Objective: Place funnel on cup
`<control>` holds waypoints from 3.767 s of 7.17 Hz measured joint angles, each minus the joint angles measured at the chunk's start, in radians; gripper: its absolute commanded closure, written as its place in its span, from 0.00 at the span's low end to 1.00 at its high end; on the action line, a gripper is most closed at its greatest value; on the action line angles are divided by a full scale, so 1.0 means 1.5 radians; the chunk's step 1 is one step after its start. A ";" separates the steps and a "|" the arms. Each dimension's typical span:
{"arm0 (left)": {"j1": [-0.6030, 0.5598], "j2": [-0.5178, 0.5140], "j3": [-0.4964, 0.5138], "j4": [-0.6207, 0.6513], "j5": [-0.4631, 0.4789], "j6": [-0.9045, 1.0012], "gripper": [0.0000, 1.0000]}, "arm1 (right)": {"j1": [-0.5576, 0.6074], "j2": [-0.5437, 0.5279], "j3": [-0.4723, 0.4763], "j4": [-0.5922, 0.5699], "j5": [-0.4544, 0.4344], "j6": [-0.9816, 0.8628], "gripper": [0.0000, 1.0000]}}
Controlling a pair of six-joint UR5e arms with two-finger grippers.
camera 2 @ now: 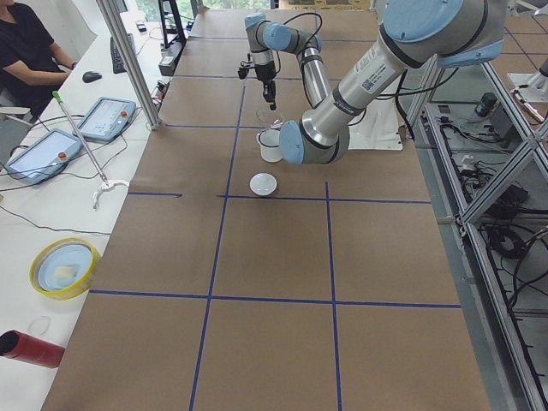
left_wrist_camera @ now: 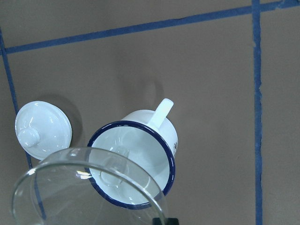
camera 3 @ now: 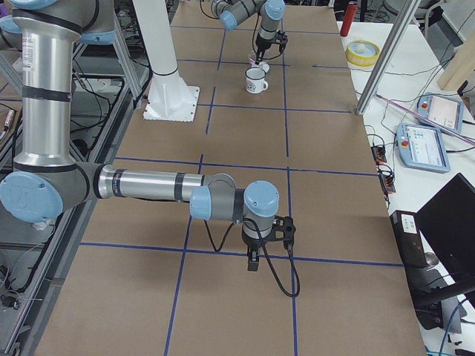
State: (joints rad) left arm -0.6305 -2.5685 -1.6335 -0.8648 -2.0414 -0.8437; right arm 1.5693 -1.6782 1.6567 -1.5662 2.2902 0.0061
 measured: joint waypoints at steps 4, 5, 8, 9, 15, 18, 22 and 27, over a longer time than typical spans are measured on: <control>0.020 0.032 0.005 -0.038 0.001 0.000 1.00 | 0.000 0.000 0.000 0.000 0.000 0.000 0.00; 0.023 0.035 0.007 -0.046 0.001 0.000 0.95 | 0.000 0.000 0.000 0.000 0.000 0.000 0.00; 0.026 0.037 0.005 -0.051 0.001 0.000 0.00 | 0.000 0.000 0.000 0.000 0.000 0.000 0.00; 0.027 0.038 0.001 -0.051 0.001 -0.001 0.00 | 0.000 0.000 0.000 0.000 0.000 0.000 0.00; 0.012 0.072 -0.149 -0.049 0.006 -0.003 0.00 | 0.000 0.000 0.000 0.000 0.000 0.000 0.00; -0.078 0.142 -0.231 -0.122 0.008 0.000 0.00 | 0.000 0.000 0.000 0.000 0.000 0.000 0.00; -0.284 0.308 -0.216 -0.287 -0.020 0.188 0.00 | 0.000 0.000 -0.001 0.000 0.000 0.000 0.00; -0.528 0.494 -0.096 -0.322 -0.133 0.585 0.00 | 0.000 0.000 0.000 0.000 0.000 0.000 0.00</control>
State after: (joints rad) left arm -1.4232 -1.8277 -1.7776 -1.3484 -2.2409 0.0331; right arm 1.5693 -1.6782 1.6562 -1.5662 2.2902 0.0061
